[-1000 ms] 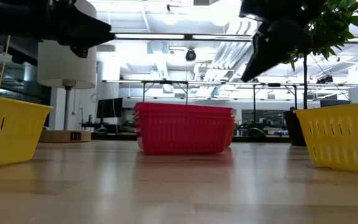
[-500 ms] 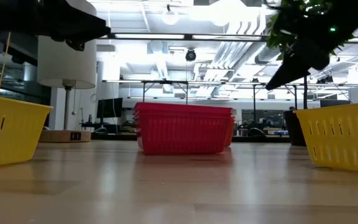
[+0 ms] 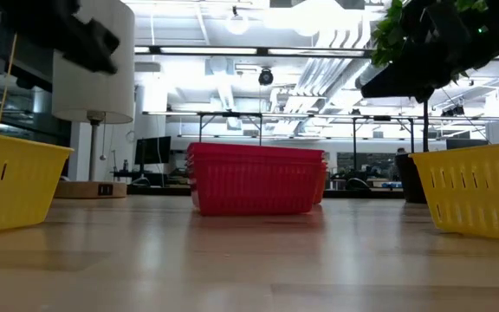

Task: Stack baskets by color
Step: Stack the left yellow bin on the top yellow bin

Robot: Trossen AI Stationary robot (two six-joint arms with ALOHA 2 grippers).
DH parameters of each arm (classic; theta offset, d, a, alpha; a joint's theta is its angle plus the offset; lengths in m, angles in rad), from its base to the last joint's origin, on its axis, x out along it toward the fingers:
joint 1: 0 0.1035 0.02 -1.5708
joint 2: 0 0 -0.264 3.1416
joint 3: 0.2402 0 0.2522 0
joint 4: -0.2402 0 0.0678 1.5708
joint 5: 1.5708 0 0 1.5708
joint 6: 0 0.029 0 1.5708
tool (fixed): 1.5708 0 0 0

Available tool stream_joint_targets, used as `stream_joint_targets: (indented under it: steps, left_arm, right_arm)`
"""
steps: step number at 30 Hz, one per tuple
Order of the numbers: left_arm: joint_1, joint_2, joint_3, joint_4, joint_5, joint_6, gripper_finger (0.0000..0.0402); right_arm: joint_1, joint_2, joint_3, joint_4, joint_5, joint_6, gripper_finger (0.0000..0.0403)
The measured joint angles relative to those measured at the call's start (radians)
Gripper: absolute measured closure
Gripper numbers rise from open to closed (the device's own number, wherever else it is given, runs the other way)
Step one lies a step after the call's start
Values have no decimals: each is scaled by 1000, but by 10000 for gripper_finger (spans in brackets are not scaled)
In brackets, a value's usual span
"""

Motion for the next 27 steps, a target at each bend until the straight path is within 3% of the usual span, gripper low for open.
stream_joint_targets:
  steps: [3, 10, 23, 27]
  left_arm:
    - [-81, 100, 59, -132, 29, -82, 255]
    - [-212, 298, 67, -145, 27, -144, 255]
    - [-220, 500, 67, -67, 77, -172, 256]
    - [-220, 512, 67, -65, 82, -137, 293]
  right_arm:
    - [0, 2, 0, -2, 0, 0, 351]
    - [0, 2, 0, 1, 0, 0, 318]
    - [0, 2, 0, -1, 0, 0, 306]
    - [0, 2, 0, -5, 0, -3, 306]
